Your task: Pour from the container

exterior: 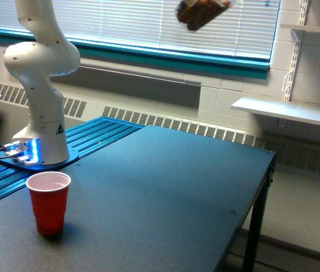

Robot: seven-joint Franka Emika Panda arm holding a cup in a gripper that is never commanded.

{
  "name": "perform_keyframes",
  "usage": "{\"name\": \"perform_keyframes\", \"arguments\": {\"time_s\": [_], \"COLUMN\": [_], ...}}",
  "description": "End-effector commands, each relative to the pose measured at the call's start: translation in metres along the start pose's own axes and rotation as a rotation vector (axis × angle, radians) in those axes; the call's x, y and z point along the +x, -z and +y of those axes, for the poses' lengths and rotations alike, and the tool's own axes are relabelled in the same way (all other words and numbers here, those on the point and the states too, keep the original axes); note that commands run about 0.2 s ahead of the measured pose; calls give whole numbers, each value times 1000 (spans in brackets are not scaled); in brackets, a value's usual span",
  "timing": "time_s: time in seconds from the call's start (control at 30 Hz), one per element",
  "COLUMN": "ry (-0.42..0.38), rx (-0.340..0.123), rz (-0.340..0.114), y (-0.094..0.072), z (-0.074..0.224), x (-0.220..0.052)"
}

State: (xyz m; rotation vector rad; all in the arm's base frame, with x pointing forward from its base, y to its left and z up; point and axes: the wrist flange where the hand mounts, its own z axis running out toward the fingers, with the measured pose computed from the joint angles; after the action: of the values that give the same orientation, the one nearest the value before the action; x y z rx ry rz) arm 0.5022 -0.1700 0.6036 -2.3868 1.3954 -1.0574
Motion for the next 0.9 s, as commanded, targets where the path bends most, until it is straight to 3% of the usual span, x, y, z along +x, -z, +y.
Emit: {"name": "perform_keyframes", "arguments": {"time_s": [0.03,0.53,0.9], "ry": [-61,-150,-196], "rx": [-24,-144,-217], "rz": [28,59,22], "y": [9,26,27], "z": [36,139,203], "x": [5,-12,-48]}}
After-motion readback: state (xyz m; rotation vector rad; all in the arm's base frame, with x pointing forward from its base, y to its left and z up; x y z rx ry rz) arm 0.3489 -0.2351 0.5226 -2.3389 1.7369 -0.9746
